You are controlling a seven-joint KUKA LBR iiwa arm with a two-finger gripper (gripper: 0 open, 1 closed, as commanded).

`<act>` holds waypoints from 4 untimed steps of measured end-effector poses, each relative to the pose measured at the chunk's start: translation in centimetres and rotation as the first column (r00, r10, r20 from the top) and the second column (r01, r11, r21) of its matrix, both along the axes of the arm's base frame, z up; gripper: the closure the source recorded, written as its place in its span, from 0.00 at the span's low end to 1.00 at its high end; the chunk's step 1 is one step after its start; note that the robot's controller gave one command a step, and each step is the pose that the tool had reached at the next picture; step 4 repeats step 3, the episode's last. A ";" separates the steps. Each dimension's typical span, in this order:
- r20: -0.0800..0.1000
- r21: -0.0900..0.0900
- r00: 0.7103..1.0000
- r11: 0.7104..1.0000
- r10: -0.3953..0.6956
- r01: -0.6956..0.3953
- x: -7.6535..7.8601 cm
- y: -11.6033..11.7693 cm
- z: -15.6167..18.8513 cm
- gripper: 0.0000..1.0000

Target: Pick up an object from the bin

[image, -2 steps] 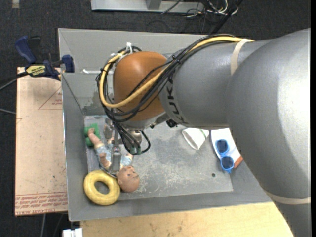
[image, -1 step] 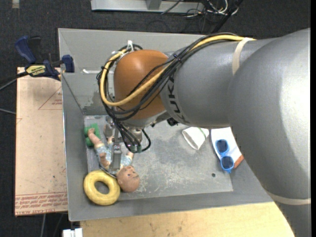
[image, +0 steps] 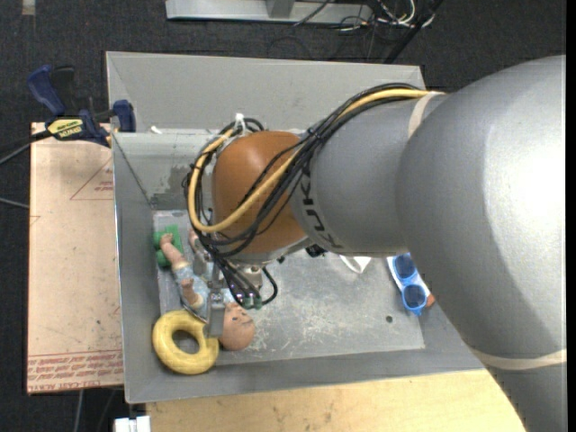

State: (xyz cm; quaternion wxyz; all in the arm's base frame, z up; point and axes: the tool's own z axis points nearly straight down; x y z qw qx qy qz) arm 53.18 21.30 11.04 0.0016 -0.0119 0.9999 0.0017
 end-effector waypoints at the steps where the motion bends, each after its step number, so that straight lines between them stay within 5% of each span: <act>1: 0.012 0.006 1.000 1.000 0.017 -0.017 0.9 -0.2 -2.9 1.00; 2: 0.012 0.006 1.000 1.000 0.017 -0.017 0.9 -0.2 -2.9 1.00; 3: 0.015 0.009 1.000 1.000 -0.017 0.017 0.5 1.2 11.2 1.00; 4: 0.015 0.009 1.000 1.000 -0.017 0.017 0.5 1.2 11.2 1.00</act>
Offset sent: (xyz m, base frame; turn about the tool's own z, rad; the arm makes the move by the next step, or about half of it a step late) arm 0.0000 0.0000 0.0000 0.0000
